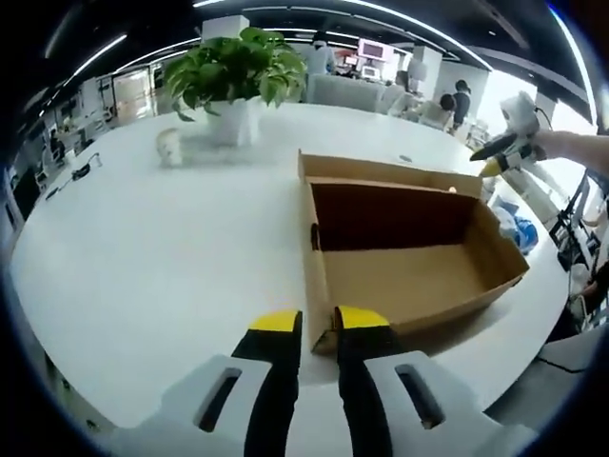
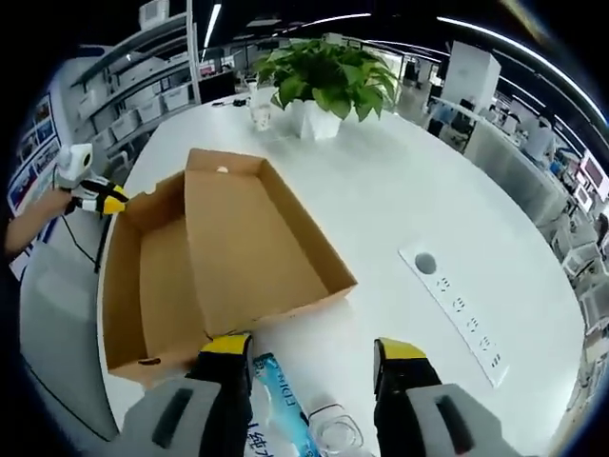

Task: Operate the shoe box by opening the lid, removing the specified soft item, and placing it in the target area until the item is outside and the box remains undamaged.

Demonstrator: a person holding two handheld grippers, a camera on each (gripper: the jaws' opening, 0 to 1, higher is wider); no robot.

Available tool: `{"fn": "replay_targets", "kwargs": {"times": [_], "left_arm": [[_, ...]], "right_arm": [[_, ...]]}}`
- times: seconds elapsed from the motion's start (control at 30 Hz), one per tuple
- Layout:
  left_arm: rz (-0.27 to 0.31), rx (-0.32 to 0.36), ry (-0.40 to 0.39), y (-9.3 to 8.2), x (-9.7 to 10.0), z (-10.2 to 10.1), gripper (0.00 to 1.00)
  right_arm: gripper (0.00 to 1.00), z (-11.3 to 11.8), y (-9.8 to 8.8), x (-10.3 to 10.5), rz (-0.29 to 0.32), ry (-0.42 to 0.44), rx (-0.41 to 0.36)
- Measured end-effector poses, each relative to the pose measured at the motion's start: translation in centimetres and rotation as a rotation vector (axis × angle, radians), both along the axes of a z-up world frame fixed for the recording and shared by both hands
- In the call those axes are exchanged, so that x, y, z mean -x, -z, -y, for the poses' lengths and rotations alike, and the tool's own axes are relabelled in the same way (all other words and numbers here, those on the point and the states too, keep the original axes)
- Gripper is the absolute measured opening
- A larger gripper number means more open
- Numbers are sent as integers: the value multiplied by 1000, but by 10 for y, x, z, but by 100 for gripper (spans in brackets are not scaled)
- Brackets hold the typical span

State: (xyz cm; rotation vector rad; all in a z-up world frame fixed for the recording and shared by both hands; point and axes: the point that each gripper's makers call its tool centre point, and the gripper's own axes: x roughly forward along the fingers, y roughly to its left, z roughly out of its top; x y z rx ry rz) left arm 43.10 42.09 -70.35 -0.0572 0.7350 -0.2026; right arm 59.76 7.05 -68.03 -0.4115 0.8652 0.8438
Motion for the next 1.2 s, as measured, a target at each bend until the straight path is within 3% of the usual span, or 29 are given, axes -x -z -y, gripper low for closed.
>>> {"fn": "replay_targets", "kwargs": {"times": [0.33,0.63,1.2], "left_arm": [[0,35,-25,2,-4,1,10],[-21,50,-36,7,-7,4,5],[-54,83,-122,10,-7,3,4]], "right_arm": [[47,-16,4,-7,-11,78,-86],[44,-22,9,-8,-20,123,-112],[38,-31,18,-22,-49,310,-216]]}}
